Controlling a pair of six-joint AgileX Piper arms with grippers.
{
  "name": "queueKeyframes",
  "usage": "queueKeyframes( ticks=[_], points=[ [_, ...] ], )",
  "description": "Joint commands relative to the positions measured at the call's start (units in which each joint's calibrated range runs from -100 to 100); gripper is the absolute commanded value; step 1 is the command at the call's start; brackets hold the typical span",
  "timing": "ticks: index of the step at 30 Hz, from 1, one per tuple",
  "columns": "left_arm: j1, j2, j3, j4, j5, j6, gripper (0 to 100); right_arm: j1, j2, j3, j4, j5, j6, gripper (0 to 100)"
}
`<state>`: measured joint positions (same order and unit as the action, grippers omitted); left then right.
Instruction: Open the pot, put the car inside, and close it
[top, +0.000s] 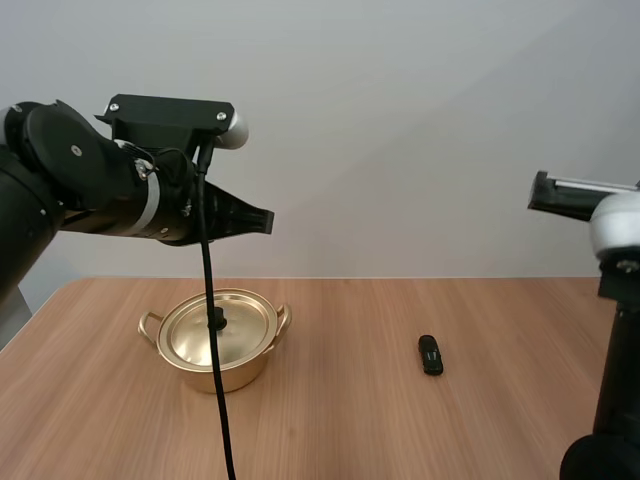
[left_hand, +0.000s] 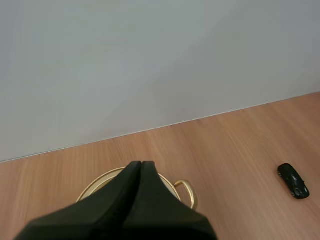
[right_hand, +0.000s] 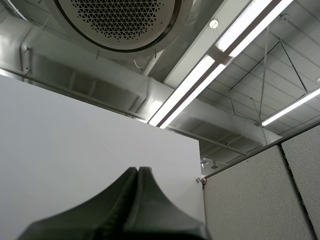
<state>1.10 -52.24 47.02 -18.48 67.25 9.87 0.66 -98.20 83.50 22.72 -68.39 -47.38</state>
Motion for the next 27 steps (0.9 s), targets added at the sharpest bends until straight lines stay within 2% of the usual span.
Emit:
queueKeyframes(
  ticks=[1, 5, 8, 13, 17, 22, 27],
  points=[
    [0.03, 0.99, 0.03, 2.08, -0.2, 0.0, 0, 0.03, 0.95, -13.72, 1.67, 108.17, -0.83, 0],
    [0.03, 3.17, 0.03, 5.61, 1.5, 0.0, 0, 0.03, 3.87, -19.95, 1.79, 123.75, -0.73, 0],
    [0.03, 4.73, 0.03, 7.68, 6.4, 0.0, 0, -0.04, 5.86, -21.43, 1.62, 128.0, -0.49, 0],
    [0.03, 8.15, -0.49, 13.7, 14.33, 1.12, 0, -0.04, 9.73, -21.43, -6.21, 135.29, 4.56, 0],
    [0.03, 11.25, -5.92, 17.4, 20.91, 0.89, 0, -0.04, 11.34, -21.43, -11.47, 140.6, 6.83, 0],
    [0.03, 16.54, -15.45, 17.4, 26.68, 0.89, 0, -0.11, 11.34, -21.43, -10.41, 141.02, 6.83, 0],
    [0.03, 21.66, -18.39, 17.06, 26.84, 1.68, 0, -1.21, 11.34, -21.43, -9.06, 145.02, 7.14, 0]
  ],
)
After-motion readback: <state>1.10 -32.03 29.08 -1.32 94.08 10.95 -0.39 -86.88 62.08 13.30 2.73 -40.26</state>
